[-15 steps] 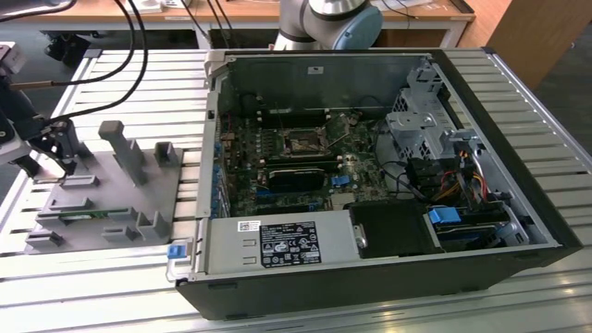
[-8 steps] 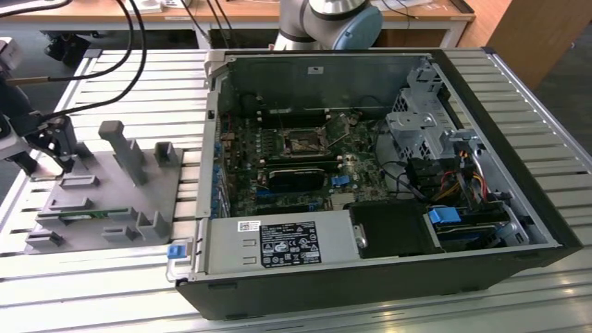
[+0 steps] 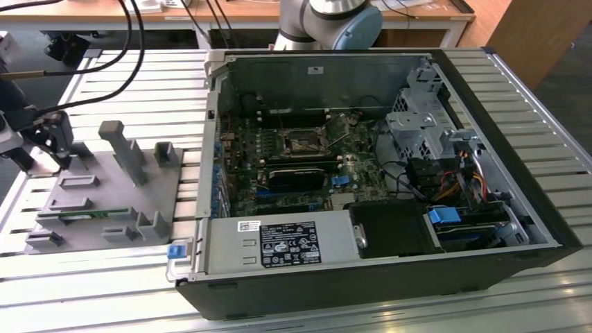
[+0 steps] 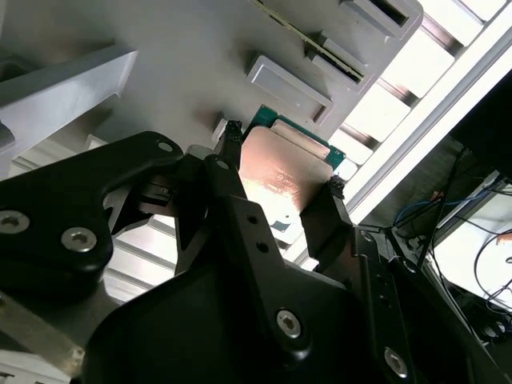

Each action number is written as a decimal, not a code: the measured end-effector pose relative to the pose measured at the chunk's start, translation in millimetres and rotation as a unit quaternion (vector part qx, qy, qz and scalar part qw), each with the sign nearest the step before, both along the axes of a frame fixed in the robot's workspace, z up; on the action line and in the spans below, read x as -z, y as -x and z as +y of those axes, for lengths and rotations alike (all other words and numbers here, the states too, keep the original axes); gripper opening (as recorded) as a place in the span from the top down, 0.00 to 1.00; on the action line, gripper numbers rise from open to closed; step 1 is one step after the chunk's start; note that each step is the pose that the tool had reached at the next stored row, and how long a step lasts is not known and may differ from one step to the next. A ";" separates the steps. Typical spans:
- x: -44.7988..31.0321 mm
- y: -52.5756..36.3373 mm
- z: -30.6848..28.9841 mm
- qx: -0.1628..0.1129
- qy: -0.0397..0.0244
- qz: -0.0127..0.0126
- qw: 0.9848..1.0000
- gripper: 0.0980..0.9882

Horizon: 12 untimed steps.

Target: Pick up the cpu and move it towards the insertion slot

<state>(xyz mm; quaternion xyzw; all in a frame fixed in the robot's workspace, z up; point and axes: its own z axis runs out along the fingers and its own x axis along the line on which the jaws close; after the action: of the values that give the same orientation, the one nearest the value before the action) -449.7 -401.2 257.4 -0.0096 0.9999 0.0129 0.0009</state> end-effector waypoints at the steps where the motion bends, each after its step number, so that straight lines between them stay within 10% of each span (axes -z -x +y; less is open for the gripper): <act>1: -1.0 0.0 0.0 0.000 0.000 0.000 1.000 0.50; 12: -12.9 0.0 0.0 0.000 0.000 0.000 1.000 0.50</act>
<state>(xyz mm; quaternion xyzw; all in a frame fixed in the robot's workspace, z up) -449.7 -401.2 270.2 -0.0096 0.9999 0.0129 0.0009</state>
